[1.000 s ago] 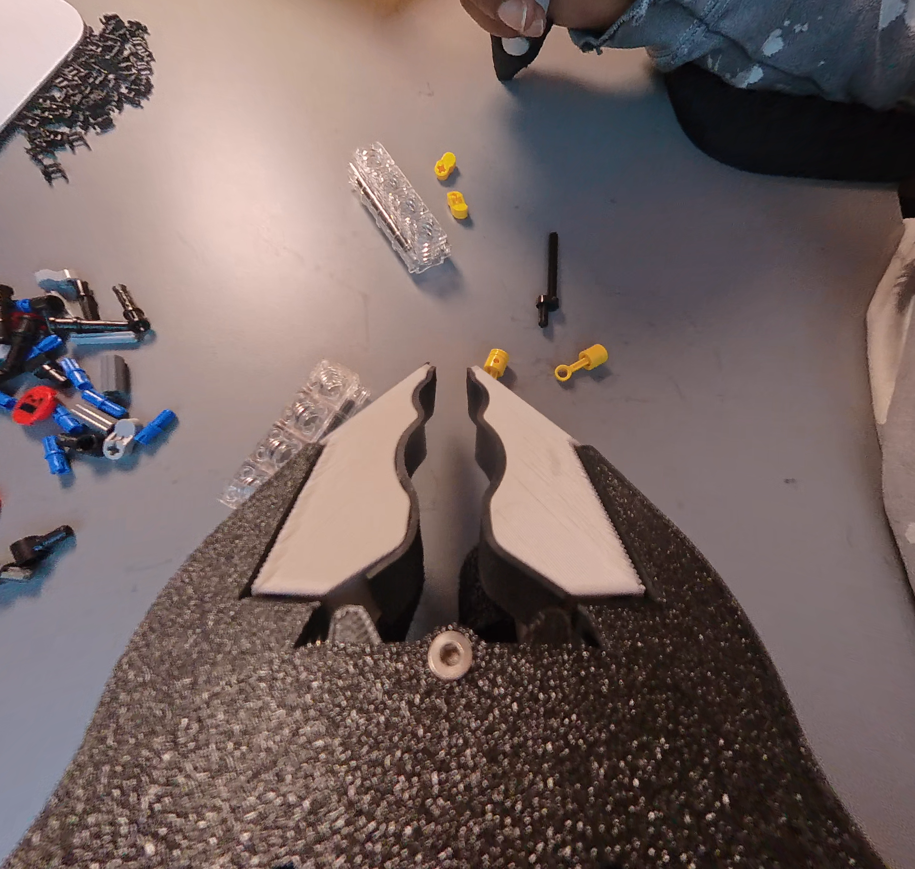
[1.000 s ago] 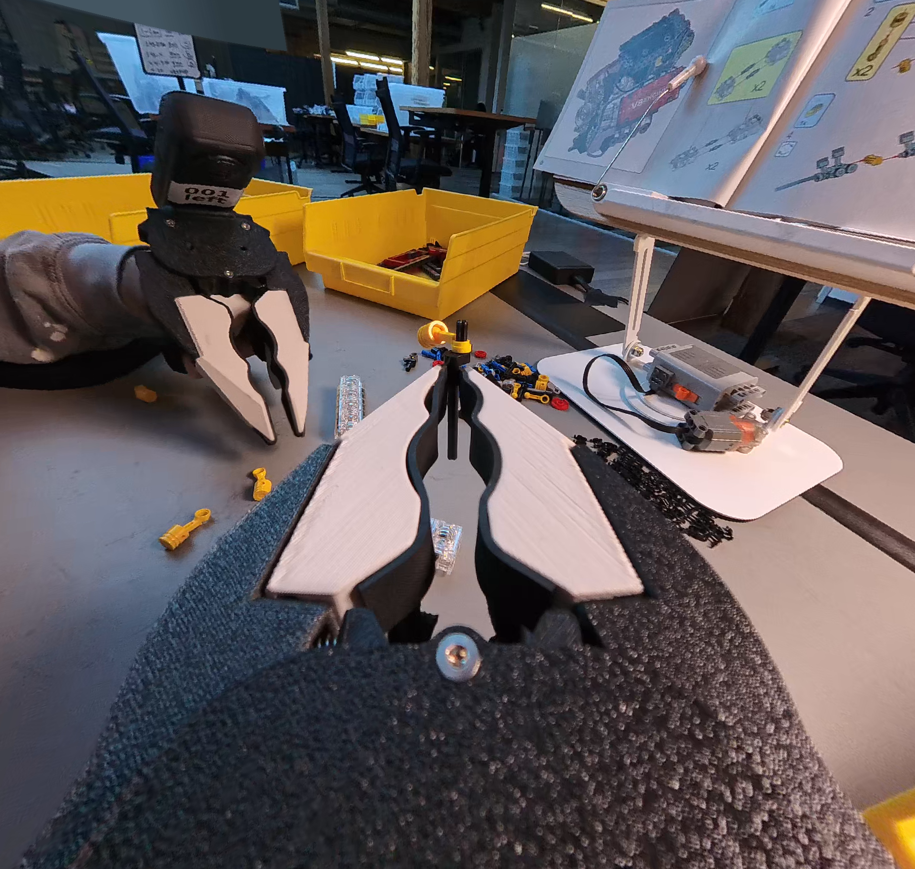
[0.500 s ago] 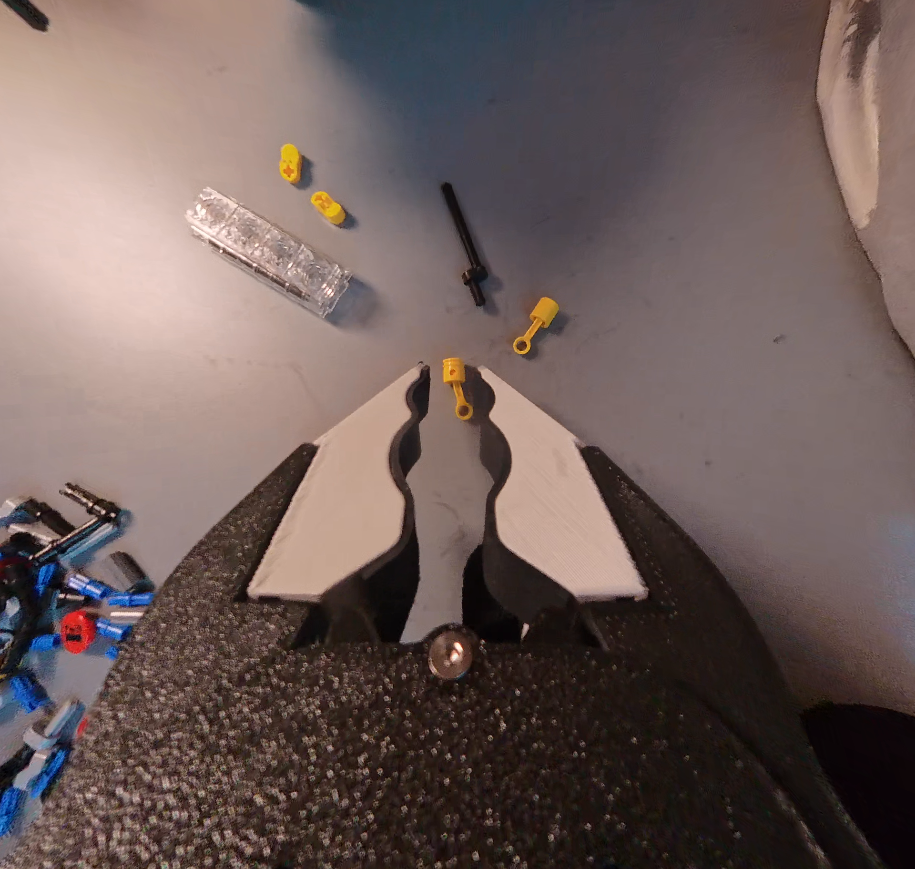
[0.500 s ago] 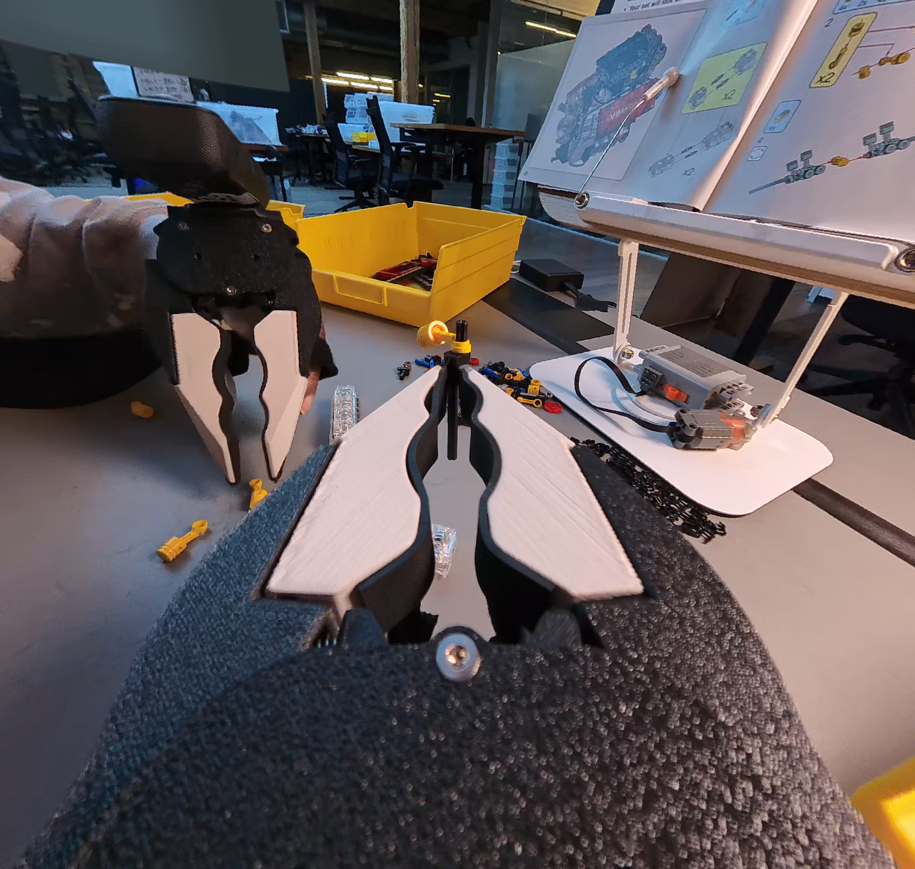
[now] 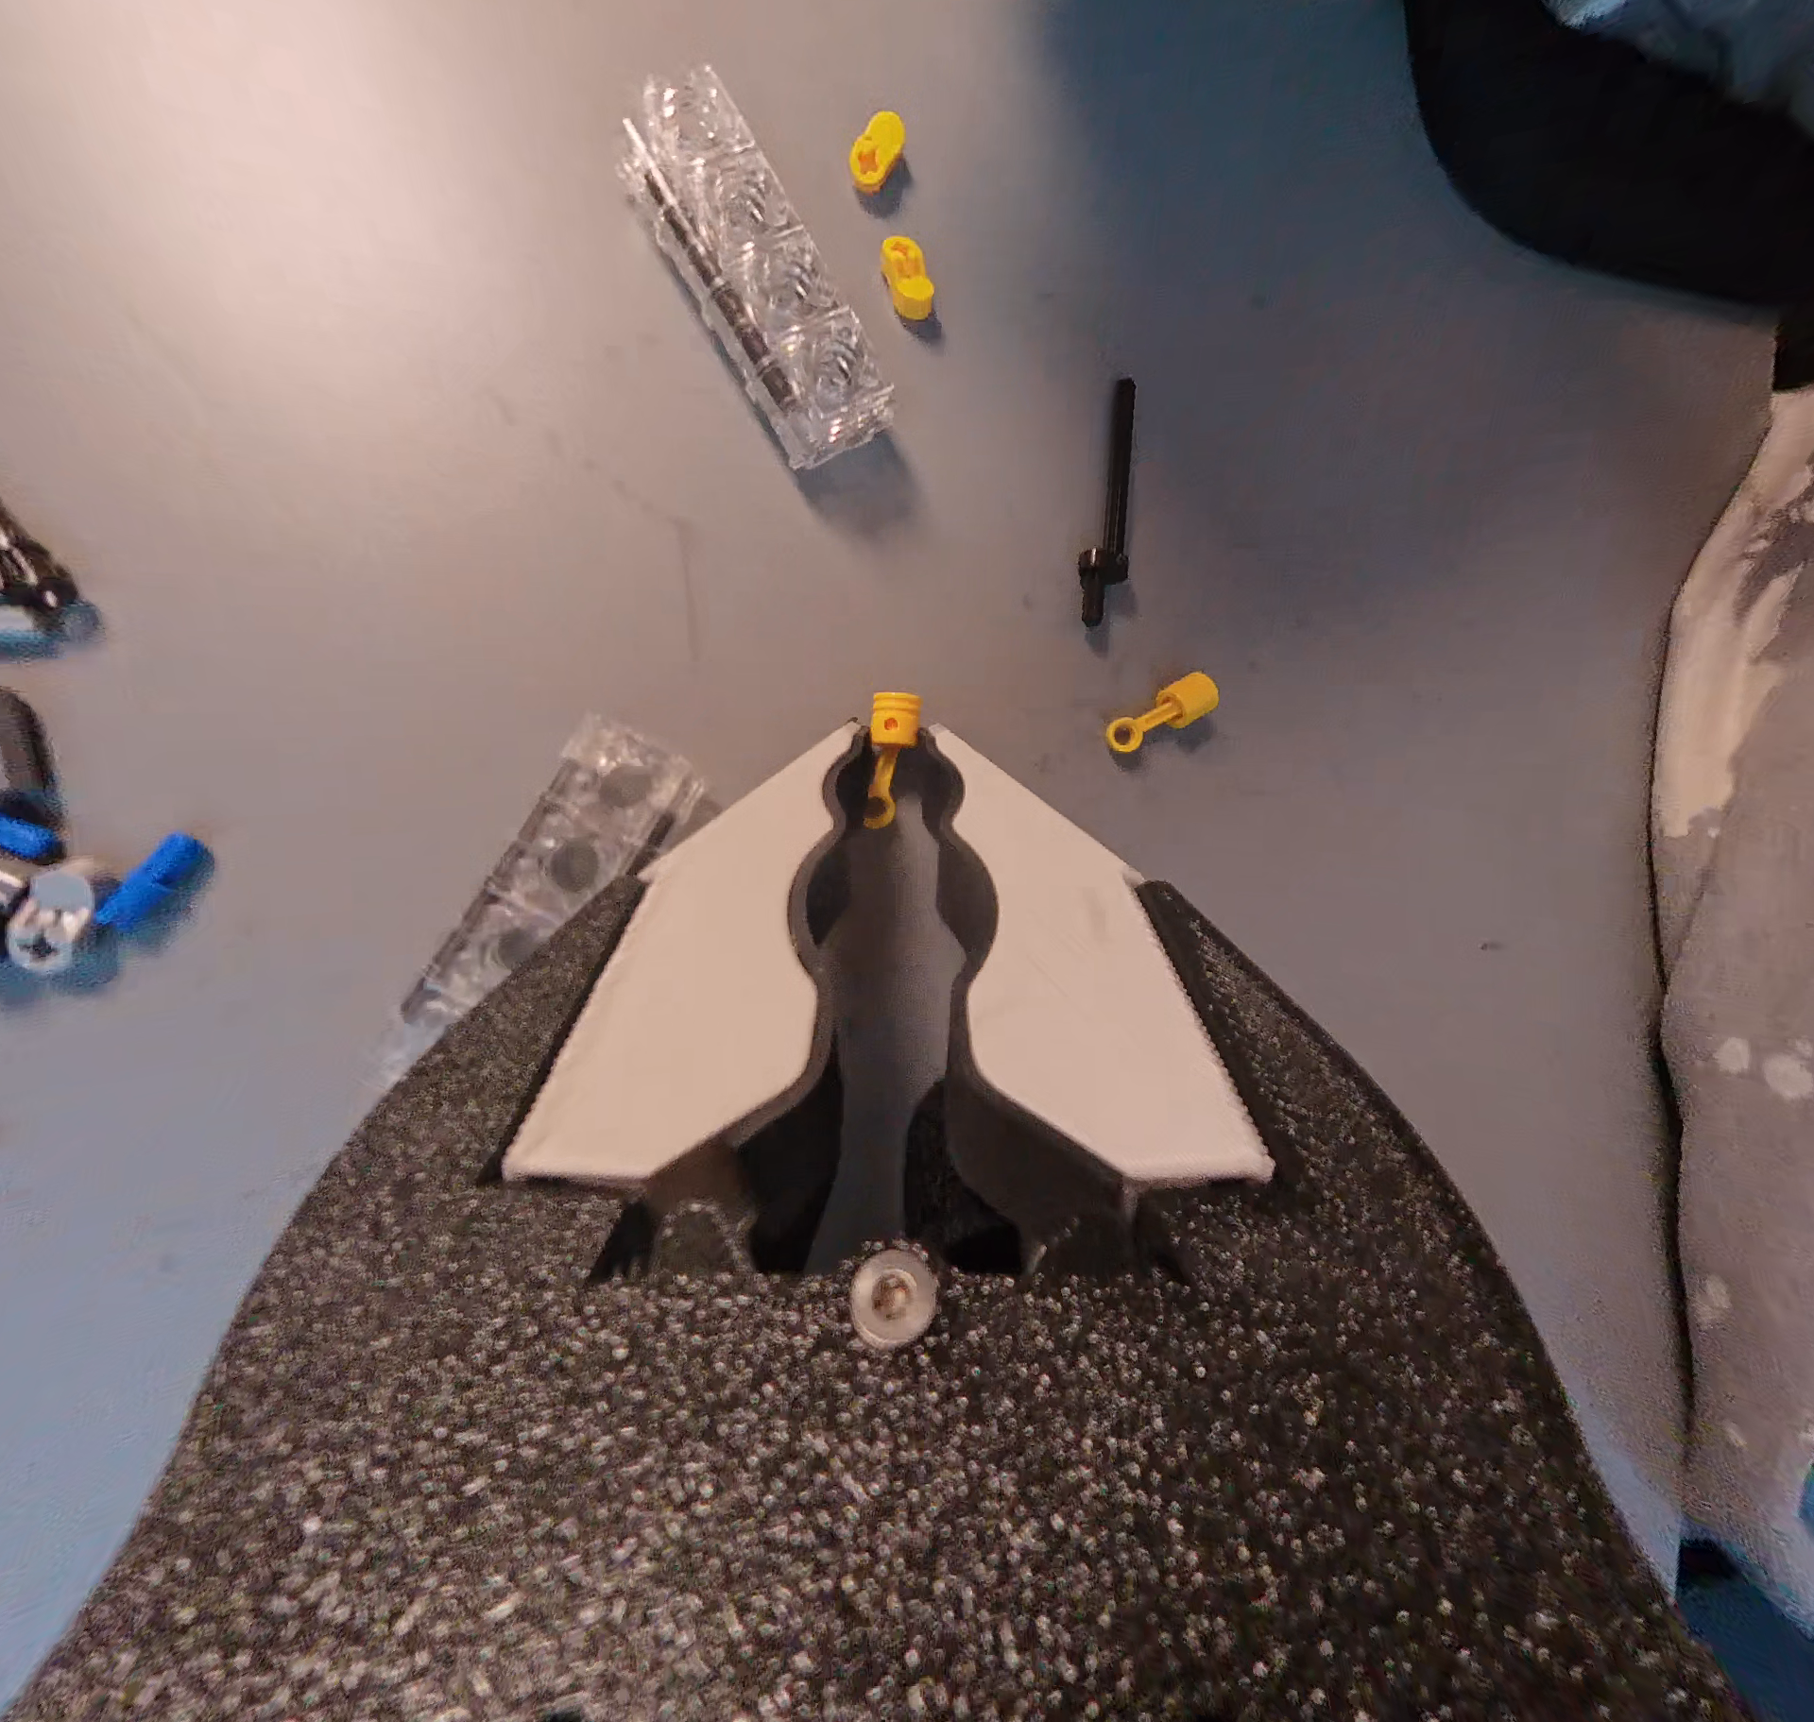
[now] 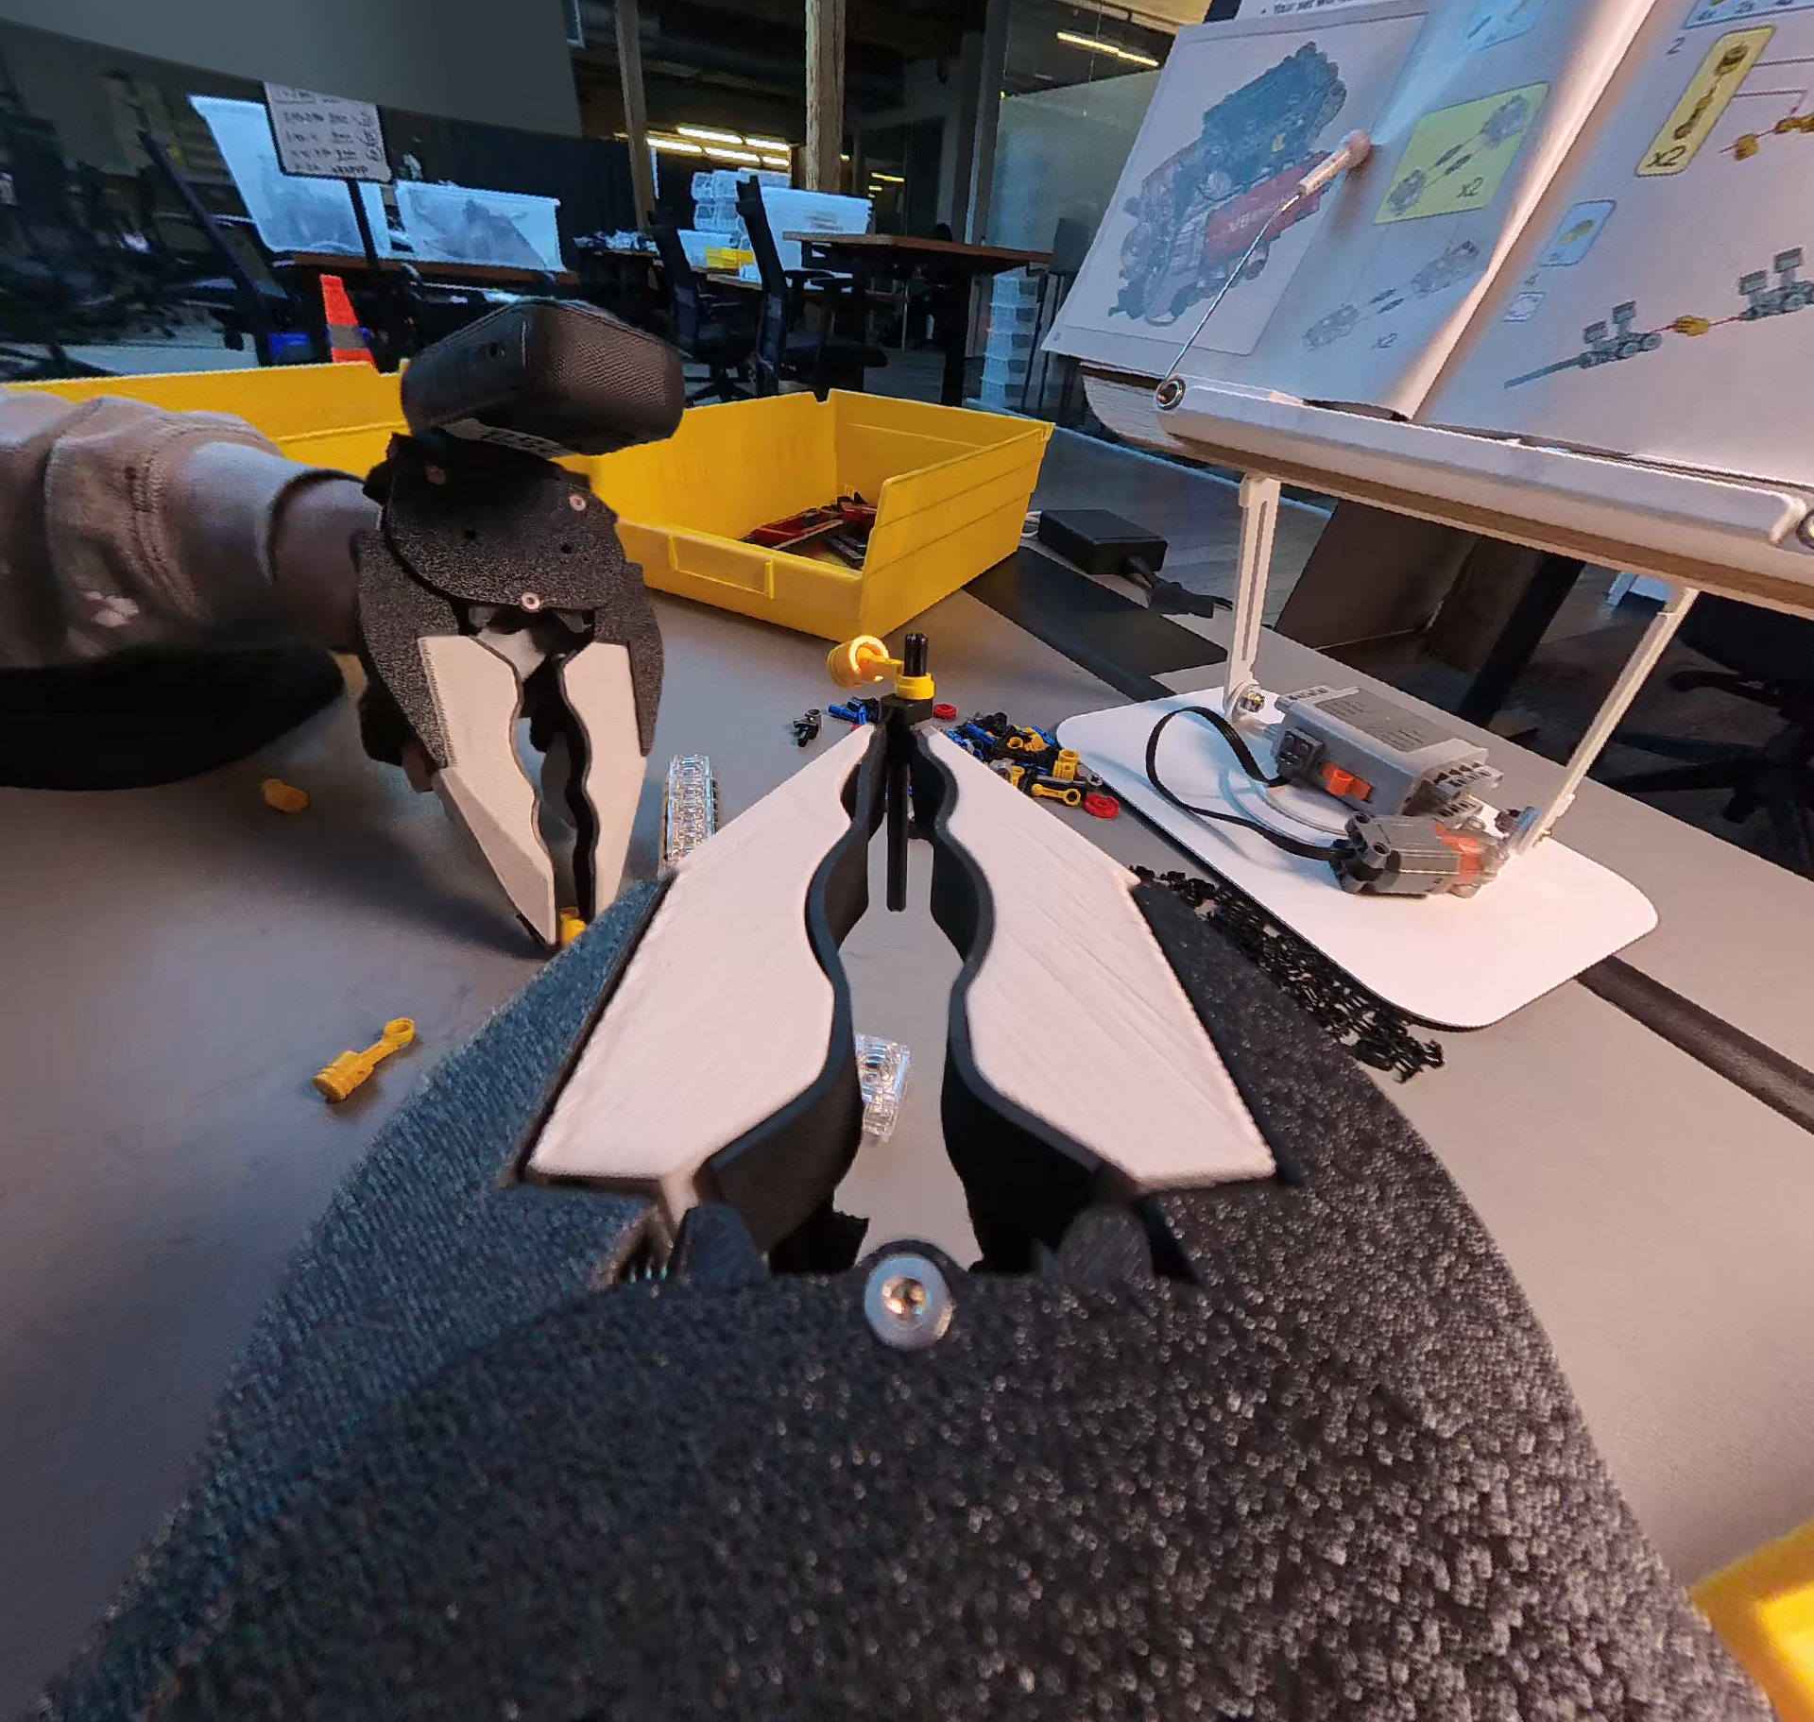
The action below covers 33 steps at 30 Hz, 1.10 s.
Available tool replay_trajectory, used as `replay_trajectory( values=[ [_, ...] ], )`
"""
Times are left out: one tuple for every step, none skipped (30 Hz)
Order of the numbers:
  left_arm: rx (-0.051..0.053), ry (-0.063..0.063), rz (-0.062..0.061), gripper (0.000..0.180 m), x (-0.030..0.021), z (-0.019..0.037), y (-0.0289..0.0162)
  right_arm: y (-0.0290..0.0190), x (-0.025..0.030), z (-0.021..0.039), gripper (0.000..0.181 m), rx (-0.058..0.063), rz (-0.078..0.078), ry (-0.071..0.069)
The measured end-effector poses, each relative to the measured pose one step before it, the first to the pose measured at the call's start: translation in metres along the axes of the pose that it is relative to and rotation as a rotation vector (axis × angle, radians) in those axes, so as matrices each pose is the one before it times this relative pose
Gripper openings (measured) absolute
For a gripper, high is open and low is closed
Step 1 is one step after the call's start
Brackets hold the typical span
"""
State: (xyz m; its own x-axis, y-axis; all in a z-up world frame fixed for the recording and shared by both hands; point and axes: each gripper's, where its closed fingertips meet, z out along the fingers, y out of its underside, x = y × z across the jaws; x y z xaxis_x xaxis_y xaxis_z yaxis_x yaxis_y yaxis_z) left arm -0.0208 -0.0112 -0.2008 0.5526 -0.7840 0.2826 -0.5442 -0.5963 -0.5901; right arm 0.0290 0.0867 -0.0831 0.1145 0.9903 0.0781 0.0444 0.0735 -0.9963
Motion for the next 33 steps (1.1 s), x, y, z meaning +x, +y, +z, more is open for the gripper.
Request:
replay_trajectory(
  values=[
    [0.0233, -0.0153, -0.0270, 0.009, 0.00172, -0.00174, 0.00299, 0.00009, -0.00023, 0.00012, 0.004, -0.0008, -0.0007, -0.0004],
    [0.0177, -0.0102, -0.0127, 0.012, 0.00302, -0.00222, 0.00351, 0.00028, -0.00010, 0.00021, 0.004, -0.0014, -0.0002, -0.0005],
    [0.0098, -0.0064, -0.0066, 0.014, 0.00364, -0.00256, 0.00415, 0.00025, -0.00017, 0.00036, 0.004, -0.0020, -0.0002, -0.0009],
    [0.0031, -0.0077, -0.0028, 0.015, 0.00326, -0.00236, 0.00458, 0.00030, -0.00020, 0.00033, 0.004, -0.0023, -0.0001, -0.0011],
    [-0.0001, -0.0059, -0.0028, 0.015, 0.00319, -0.00242, 0.00432, 0.00028, -0.00015, 0.00044, 0.004, -0.0022, 0.0000, -0.0006],
    [-0.0030, -0.0011, -0.0040, 0.015, 0.00360, -0.00206, 0.00406, 0.00024, -0.00011, 0.00027, 0.004, -0.0018, -0.0001, -0.0005],
    [-0.0035, 0.0028, -0.0027, 0.014, 0.00408, -0.00155, 0.00367, 0.00023, -0.00006, 0.00012, 0.004, -0.0011, -0.0004, 0.0003],
    [-0.0027, 0.0045, 0.0025, 0.014, 0.00444, -0.00086, 0.00290, 0.00004, -0.00005, 0.00005, 0.004, -0.0004, -0.0012, 0.0005],
    [-0.0034, 0.0071, 0.0098, 0.015, 0.00492, -0.00003, 0.00240, -0.00004, -0.00016, 0.00005, 0.004, 0.0000, -0.0017, 0.0009],
    [-0.0043, 0.0203, 0.0215, 0.015, 0.00722, 0.00043, 0.00182, -0.00004, -0.00016, -0.00004, 0.004, 0.0001, -0.0021, 0.0006],
    [-0.0020, 0.0303, 0.0299, 0.015, 0.00893, 0.00098, 0.00100, 0.00011, -0.00017, 0.00003, 0.004, -0.0003, -0.0022, 0.0007],
    [0.0005, 0.0147, 0.0348, 0.015, 0.00614, 0.00111, -0.00004, 0.00000, -0.00018, 0.00003, 0.004, -0.0003, -0.0021, 0.0006],
    [-0.0040, -0.0018, 0.0389, 0.015, 0.00254, 0.00047, 0.00019, -0.00006, -0.00011, -0.00003, 0.004, 0.0002, -0.0021, 0.0010],
    [-0.0052, -0.0187, 0.0376, 0.014, -0.00172, -0.00084, 0.00002, 0.00003, -0.00019, -0.00012, 0.004, 0.0003, -0.0018, 0.0005],
    [0.0021, -0.0291, 0.0308, 0.014, -0.00545, -0.00230, -0.00117, -0.00005, -0.00019, -0.00003, 0.004, 0.0001, -0.0014, 0.0001],
    [0.0086, -0.0233, 0.0252, 0.013, -0.00663, -0.00312, -0.00247, 0.00006, -0.00011, 0.00014, 0.004, -0.0006, -0.0006, -0.0003],
    [0.0039, -0.0198, 0.0308, 0.013, -0.00725, -0.00301, -0.00205, 0.00016, -0.00016, 0.00009, 0.004, -0.0013, -0.0004, -0.0005],
    [-0.0081, -0.0199, 0.0464, 0.013, -0.00727, -0.00209, -0.00044, 0.00029, -0.00012, 0.00030, 0.004, -0.0015, -0.0004, -0.0007],
    [-0.0169, -0.0111, 0.0533, 0.013, -0.00580, -0.00086, 0.00009, 0.00015, -0.00014, 0.00010, 0.004, -0.0012, -0.0006, -0.0004],
    [-0.0198, -0.0037, 0.0559, 0.013, -0.00425, -0.00009, -0.00029, 0.00001, -0.00005, 0.00008, 0.004, -0.0002, -0.0007, 0.0001],
    [-0.0190, -0.0033, 0.0622, 0.013, -0.00372, 0.00029, -0.00112, -0.00011, -0.00012, -0.00008, 0.004, 0.0007, -0.0005, 0.0002],
    [-0.0222, -0.0026, 0.0703, 0.013, -0.00353, 0.00036, -0.00104, -0.00013, 0.00005, -0.00013, 0.004, 0.0010, -0.0002, 0.0001],
    [-0.0295, 0.0029, 0.0771, 0.013, -0.00260, 0.00010, -0.00036, -0.00010, -0.00002, -0.00014, 0.003, 0.0008, 0.0001, -0.0002],
    [-0.0278, 0.0196, 0.0772, 0.014, 0.00011, 0.00059, -0.00073, -0.00008, -0.00004, -0.00006, 0.004, 0.0006, 0.0004, -0.0002],
    [-0.0282, 0.0224, 0.0702, 0.014, 0.00011, 0.00106, -0.00054, 0.00000, -0.00004, -0.00008, 0.004, 0.0001, 0.0006, -0.0008],
    [-0.0278, 0.0307, 0.0632, 0.013, 0.00116, 0.00183, -0.00008, 0.00002, 0.00001, 0.00002, 0.004, 0.0000, 0.0008, -0.0009],
    [-0.0262, 0.0394, 0.0550, 0.013, 0.00225, 0.00234, 0.00050, -0.00011, -0.00001, 0.00003, 0.004, 0.0002, 0.0010, -0.0010],
    [-0.0235, 0.0397, 0.0443, 0.013, 0.00250, 0.00246, 0.00057, -0.00003, 0.00009, -0.00013, 0.004, 0.0005, 0.0013, -0.0010],
    [-0.0213, 0.0392, 0.0376, 0.013, 0.00300, 0.00181, 0.00044, -0.00010, -0.00001, -0.00011, 0.004, 0.0009, 0.0012, -0.0010],
    [-0.0197, 0.0313, 0.0286, 0.013, 0.00208, 0.00115, 0.00073, -0.00025, 0.00006, -0.00019, 0.004, 0.0013, 0.0012, -0.0006],
    [-0.0184, 0.0270, 0.0163, 0.015, 0.00135, 0.00079, 0.00162, -0.00015, 0.00007, -0.00018, 0.004, 0.0013, 0.0012, -0.0005],
    [-0.0218, 0.0240, 0.0064, 0.016, 0.00053, 0.00072, 0.00328, -0.00013, 0.00007, -0.00019, 0.004, 0.0012, 0.0013, -0.0005],
    [-0.0204, 0.0169, 0.0028, 0.016, -0.00046, 0.00073, 0.00427, -0.00009, 0.00007, -0.00010, 0.004, 0.0009, 0.0016, -0.0010]
  ],
)
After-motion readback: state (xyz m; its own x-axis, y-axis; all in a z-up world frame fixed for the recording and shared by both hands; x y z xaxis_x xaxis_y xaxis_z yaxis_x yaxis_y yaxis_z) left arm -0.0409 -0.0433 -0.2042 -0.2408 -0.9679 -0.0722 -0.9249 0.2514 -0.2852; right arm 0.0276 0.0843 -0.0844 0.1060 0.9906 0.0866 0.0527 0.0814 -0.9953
